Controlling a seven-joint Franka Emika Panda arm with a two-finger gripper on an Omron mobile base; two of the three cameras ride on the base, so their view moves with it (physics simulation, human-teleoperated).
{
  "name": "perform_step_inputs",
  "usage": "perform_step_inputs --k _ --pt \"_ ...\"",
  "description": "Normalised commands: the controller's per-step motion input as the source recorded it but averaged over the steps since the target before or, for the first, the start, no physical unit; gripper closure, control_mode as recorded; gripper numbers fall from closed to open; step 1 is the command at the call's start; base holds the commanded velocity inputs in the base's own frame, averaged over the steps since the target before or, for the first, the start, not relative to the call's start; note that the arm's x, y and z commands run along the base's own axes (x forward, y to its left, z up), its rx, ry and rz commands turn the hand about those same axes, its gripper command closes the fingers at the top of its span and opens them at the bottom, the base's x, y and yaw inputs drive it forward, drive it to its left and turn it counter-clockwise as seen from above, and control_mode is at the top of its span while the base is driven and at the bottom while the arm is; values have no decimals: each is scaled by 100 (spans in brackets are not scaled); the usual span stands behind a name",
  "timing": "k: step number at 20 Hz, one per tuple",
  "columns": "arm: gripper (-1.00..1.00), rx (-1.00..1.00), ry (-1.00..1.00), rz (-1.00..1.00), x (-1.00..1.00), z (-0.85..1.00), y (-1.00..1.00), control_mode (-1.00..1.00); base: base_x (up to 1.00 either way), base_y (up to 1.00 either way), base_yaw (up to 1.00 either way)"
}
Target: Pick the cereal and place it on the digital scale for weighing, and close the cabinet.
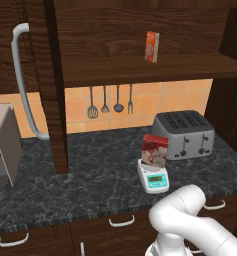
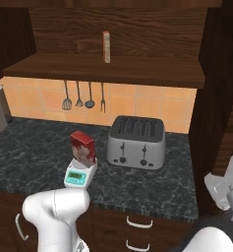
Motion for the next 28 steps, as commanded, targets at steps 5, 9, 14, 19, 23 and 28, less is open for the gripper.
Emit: perform_step_inputs --k 5,9,14,19,23,28 --pt "-100 -4 -37 24 38 30 74 -100 0 0 0" --pt "-100 -11 -27 24 58 29 96 -100 0 0 0" --pt "-100 -10 1 2 63 37 100 -100 0 0 0" --pt "-100 -5 17 -3 78 45 100 -100 0 0 0" --pt "-100 -5 27 -12 95 32 100 -100 0 0 0" --pt "-100 -7 26 -14 99 21 87 -100 0 0 0"
